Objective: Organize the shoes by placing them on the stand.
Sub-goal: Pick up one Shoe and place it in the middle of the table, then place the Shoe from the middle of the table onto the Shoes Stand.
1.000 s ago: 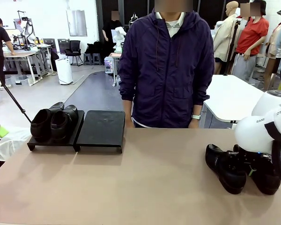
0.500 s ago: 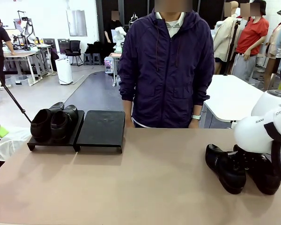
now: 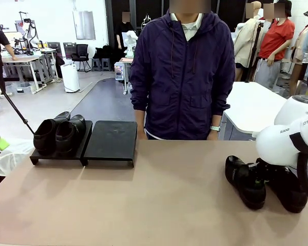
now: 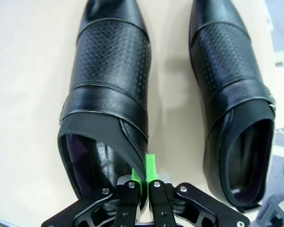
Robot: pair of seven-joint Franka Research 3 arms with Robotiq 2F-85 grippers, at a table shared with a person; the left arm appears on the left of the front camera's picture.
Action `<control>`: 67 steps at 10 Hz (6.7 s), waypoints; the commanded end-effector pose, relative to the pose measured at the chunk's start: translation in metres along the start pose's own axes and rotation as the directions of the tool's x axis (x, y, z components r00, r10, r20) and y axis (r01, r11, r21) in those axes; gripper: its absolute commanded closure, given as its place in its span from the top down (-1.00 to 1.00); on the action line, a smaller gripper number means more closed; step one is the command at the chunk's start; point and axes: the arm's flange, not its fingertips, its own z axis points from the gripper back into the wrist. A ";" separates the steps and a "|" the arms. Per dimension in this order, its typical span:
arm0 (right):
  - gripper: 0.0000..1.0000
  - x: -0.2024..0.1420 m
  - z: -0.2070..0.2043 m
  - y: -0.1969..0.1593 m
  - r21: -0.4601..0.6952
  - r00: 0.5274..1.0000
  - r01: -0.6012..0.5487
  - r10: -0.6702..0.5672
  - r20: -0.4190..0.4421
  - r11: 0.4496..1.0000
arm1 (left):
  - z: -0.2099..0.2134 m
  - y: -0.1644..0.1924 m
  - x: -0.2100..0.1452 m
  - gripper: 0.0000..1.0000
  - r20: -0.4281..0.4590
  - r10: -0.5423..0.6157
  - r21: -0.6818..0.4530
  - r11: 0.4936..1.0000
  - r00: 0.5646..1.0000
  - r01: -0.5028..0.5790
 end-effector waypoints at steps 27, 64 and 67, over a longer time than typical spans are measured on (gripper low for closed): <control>-1.00 -0.147 0.001 0.337 0.157 1.000 -0.020 0.017 0.017 0.987 | 0.003 0.000 -0.001 1.00 -0.009 0.009 -0.001 1.000 1.000 -0.009; 1.00 -0.099 0.254 -0.076 0.350 0.931 -0.366 0.336 0.145 0.862 | -0.286 -0.248 0.193 1.00 -0.464 0.186 0.115 0.982 0.866 -0.149; 1.00 -0.099 0.254 -0.076 0.350 0.931 -0.366 0.336 0.145 0.862 | -0.321 -0.267 0.181 1.00 -0.482 0.165 0.088 0.986 0.860 -0.139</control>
